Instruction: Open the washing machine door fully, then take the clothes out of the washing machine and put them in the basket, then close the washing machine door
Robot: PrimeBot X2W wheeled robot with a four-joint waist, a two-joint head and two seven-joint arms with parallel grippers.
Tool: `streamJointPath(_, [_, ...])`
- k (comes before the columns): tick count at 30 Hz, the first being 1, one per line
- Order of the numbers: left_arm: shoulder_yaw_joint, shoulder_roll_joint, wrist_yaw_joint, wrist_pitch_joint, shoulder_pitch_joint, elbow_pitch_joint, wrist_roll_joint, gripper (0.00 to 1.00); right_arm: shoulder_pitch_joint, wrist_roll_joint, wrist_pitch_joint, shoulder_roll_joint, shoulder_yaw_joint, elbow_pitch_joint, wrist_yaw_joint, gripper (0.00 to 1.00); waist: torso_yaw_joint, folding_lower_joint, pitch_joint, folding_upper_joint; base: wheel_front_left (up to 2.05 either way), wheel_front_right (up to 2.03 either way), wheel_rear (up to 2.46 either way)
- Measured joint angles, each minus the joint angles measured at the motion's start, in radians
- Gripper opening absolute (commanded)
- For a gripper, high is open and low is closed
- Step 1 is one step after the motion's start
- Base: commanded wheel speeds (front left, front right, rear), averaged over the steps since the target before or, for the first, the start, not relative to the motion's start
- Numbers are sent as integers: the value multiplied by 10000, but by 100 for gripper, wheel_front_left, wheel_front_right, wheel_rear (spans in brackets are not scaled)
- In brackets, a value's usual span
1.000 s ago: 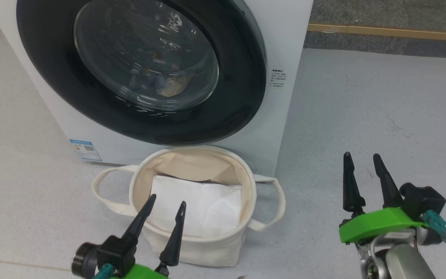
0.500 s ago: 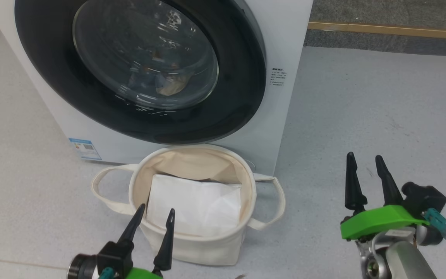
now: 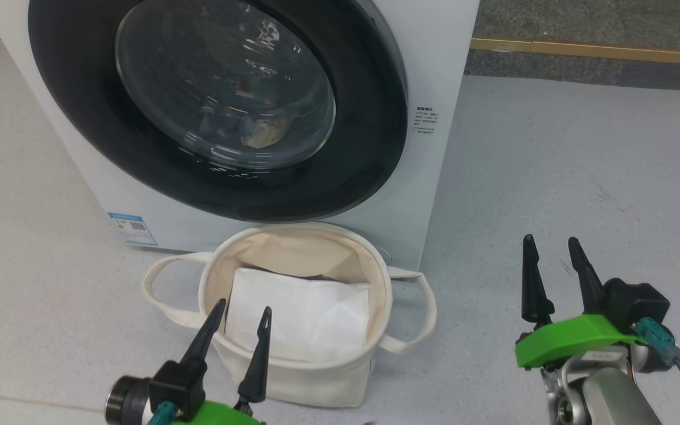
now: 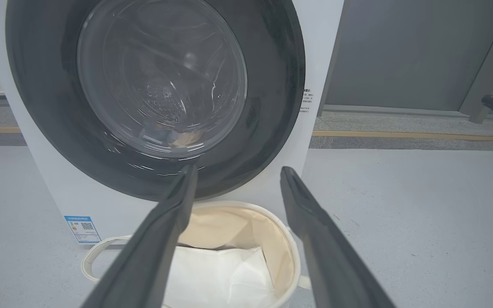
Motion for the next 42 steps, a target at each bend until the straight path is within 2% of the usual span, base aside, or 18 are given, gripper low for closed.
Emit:
streamJointPath(6, [6, -71, -81, 0, 0, 4, 140, 100, 0, -102, -4, 0, 0, 58, 0, 100, 71, 0, -20, 0, 0, 0, 0])
streamJointPath(7, [8, -81, -82, 0, 1, 8, 157, 100, 0, -102, -4, 0, 6, 65, 0, 83, 84, 0, -23, 0, 0, 0, 0])
streamJointPath(8, [12, -90, -115, 0, 2, 13, 157, 100, 0, -102, -6, 0, 36, 65, 0, 0, 97, 0, -27, 0, 0, 0, 0])
streamJointPath(15, [21, -142, -213, 0, 12, 59, 247, 100, 1, 495, -6, 2, 182, 58, 0, 0, 193, 0, -35, 0, 0, 0, 0])
streamJointPath(18, [29, -165, -242, 0, 16, 61, 268, 100, 1, 1469, -8, 2, 201, 100, 0, 0, 220, 0, 28, 0, 0, 0, 0])
streamJointPath(19, [31, -171, -242, 0, 16, 61, 313, 100, 0, 2082, -6, 2, 221, 146, 0, 0, 225, 0, 59, 0, 0, 0, 0])
streamJointPath(22, [29, -194, -244, 0, 13, 94, 351, 100, -20, 5348, 460, -2, 236, 334, 0, 0, 245, 0, 179, 0, 0, 0, 0])
streamJointPath(28, [0, -291, -251, 0, -32, 123, 479, 100, -713, 12006, 2681, 0, -341, 341, -2, 0, 275, 0, 534, 0, 0, 0, 0])
streamJointPath(30, [-21, -313, -253, 0, -105, 138, 512, 100, -1140, 13649, 3340, 17, -773, 550, -2, 0, 271, 0, 701, 0, 0, 0, 0])
streamJointPath(33, [-82, -370, -253, 0, -281, 157, 604, 100, -1807, 15242, 4151, -4, -1394, 865, -2, 0, 291, 0, 973, 0, 0, 0, 0])
streamJointPath(42, [-284, -602, -251, 0, -1057, 148, 775, 100, -4493, 17453, 5154, -901, -1764, 2502, -2, 0, 481, 0, 2094, 0, 0, 0, 0])
